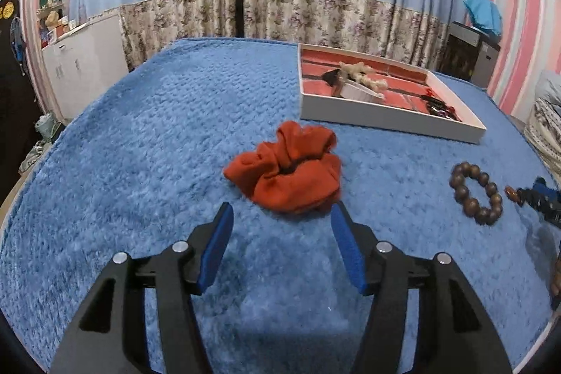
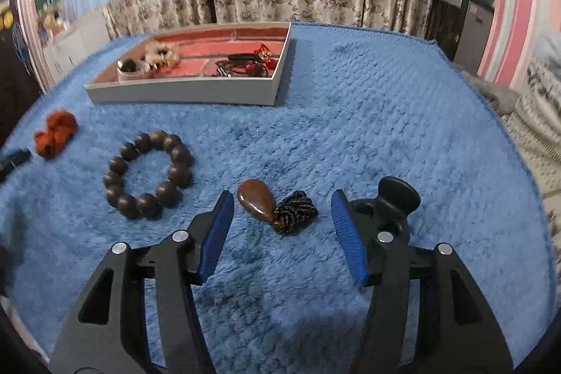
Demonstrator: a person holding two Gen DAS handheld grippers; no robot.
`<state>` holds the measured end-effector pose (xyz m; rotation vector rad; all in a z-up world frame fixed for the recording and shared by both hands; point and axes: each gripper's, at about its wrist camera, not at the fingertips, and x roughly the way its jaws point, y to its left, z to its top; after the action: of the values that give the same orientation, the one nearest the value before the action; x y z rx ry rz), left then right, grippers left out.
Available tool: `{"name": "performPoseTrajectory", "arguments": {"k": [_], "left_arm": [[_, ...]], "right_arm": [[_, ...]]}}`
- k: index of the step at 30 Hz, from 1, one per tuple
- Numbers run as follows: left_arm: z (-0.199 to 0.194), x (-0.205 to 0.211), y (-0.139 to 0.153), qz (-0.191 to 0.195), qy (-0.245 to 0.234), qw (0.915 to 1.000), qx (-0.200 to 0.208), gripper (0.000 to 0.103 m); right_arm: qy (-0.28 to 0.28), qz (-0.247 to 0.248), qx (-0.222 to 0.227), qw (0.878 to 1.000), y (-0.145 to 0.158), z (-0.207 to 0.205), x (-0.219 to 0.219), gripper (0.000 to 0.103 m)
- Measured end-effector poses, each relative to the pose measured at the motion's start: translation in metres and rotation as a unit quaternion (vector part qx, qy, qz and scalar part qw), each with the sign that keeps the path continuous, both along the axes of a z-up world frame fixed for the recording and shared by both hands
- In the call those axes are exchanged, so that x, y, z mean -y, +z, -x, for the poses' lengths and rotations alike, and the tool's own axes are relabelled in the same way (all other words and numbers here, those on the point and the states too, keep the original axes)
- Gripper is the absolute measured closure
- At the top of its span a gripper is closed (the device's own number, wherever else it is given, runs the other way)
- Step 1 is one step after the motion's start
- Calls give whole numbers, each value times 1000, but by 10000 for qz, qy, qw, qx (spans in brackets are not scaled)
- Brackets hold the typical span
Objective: Organize jewelry
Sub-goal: 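Move the left gripper to the orange scrunchie and grasp it, then lift the orange scrunchie with the left gripper while the right grasps the brown teardrop pendant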
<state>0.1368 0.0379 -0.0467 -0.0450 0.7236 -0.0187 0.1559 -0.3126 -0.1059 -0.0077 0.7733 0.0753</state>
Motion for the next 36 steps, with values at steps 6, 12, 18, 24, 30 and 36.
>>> {"name": "performPoseTrajectory", "arguments": {"k": [6, 12, 18, 24, 30, 36], "left_arm": [[-25, 4, 5, 125, 55, 9999, -62, 43], [-50, 23, -15, -81, -26, 9992, -395, 41], [-52, 16, -16, 68, -62, 9990, -436, 85], [-27, 9, -5, 146, -57, 9997, -167, 88], [-9, 11, 3, 252, -127, 9996, -11, 88], [1, 19, 10, 262, -226, 9994, 98, 88]], "right_arm": [[-44, 115, -242, 9996, -12, -11, -1, 53], [-49, 30, -257, 9997, -15, -15, 4, 68], [-62, -213, -216, 9995, -13, -12, 11, 74], [-33, -234, -110, 9997, -9, -6, 12, 78], [-33, -349, 94, 9993, 2, 4, 12, 80], [-17, -334, 175, 9993, 7, 12, 7, 80]]}}
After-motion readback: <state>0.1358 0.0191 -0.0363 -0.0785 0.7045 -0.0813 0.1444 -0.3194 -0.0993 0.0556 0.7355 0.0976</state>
